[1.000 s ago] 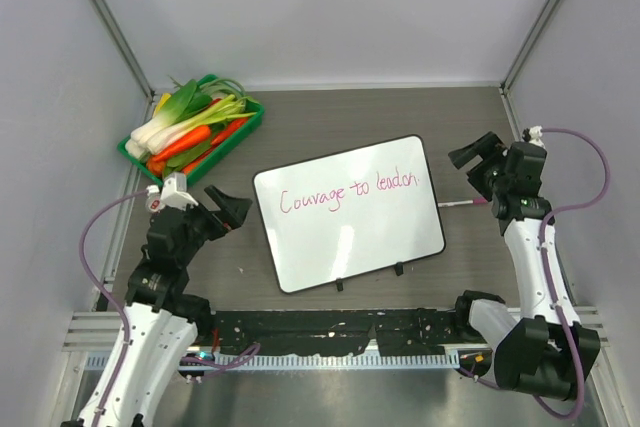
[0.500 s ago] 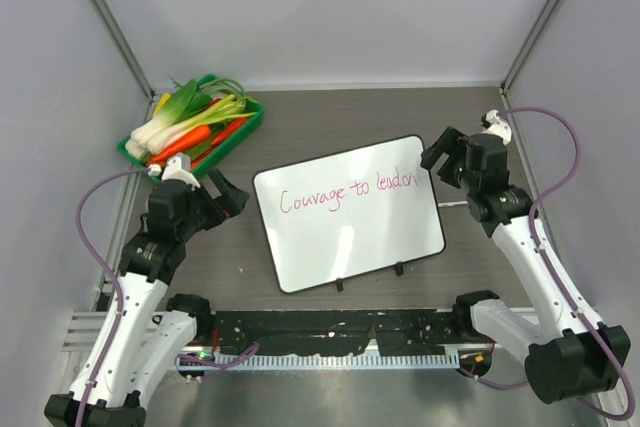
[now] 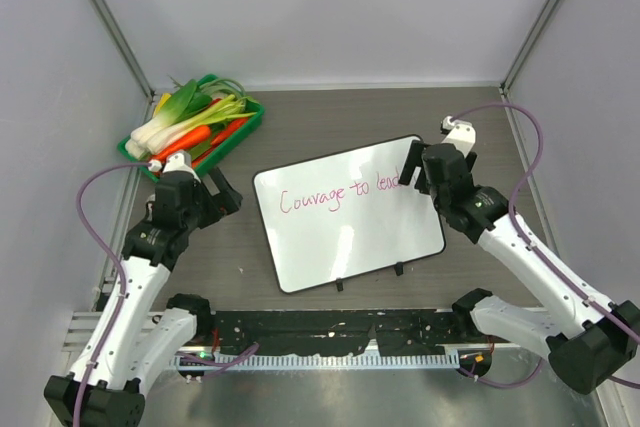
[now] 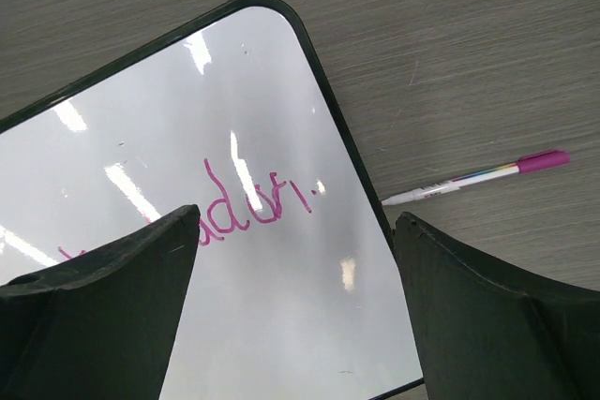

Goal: Write a sentence on the whiteboard
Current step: Reset both arms

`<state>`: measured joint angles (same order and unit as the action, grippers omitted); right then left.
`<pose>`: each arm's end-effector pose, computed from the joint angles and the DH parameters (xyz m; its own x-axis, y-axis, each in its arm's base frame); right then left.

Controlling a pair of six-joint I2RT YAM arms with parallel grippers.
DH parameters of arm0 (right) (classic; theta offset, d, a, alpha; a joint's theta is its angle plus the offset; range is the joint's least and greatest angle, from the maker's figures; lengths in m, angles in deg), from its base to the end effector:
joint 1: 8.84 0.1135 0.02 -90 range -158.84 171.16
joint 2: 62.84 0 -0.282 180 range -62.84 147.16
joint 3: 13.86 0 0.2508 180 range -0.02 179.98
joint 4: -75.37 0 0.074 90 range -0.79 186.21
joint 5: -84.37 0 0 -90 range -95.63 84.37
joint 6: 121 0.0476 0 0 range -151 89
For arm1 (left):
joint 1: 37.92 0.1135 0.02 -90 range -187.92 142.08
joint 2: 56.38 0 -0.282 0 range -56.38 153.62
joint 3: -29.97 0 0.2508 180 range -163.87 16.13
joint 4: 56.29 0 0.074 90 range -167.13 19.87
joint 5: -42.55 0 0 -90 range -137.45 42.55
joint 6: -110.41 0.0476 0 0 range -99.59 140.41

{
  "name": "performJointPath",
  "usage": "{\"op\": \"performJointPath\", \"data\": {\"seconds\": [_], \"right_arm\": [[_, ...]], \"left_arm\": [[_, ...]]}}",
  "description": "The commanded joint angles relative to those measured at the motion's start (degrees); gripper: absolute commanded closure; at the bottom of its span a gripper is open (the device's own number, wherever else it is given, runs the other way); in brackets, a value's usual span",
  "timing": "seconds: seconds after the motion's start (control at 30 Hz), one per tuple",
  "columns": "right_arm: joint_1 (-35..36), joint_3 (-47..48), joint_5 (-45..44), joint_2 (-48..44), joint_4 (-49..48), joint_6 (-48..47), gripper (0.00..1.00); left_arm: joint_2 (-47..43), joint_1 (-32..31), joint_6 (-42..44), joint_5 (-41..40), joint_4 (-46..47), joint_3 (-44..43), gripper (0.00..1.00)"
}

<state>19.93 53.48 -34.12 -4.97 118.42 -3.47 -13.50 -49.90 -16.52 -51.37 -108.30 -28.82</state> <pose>0.1984 0.0830 0.3295 -0.4644 0.2084 -0.8607 0.1579 0.9758 0.1511 0.1501 -0.0285 0.3026 -0.5527 -0.4955 -0.6701 -0.2240 0.8628 -0.4533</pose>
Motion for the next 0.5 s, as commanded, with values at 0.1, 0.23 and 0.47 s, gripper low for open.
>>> {"op": "performJointPath", "data": {"seconds": [0.1, 0.23, 0.47], "right_arm": [[1.8, 1.1, -11.3, -1.8, 0.8, -1.4, 0.11], [1.9, -1.1, -11.9, -5.2, -0.9, -2.4, 0.11], [1.8, -4.8, -9.1, -8.5, -5.9, -2.3, 0.11]], "left_arm": [[2.5, 0.2, 1.2, -5.3, -0.3, -2.2, 0.0], [2.0, 0.2, 1.2, -6.6, -1.0, -2.2, 0.0], [-3.2, 0.1, 0.9, -8.8, -0.7, 0.1, 0.0]]}}
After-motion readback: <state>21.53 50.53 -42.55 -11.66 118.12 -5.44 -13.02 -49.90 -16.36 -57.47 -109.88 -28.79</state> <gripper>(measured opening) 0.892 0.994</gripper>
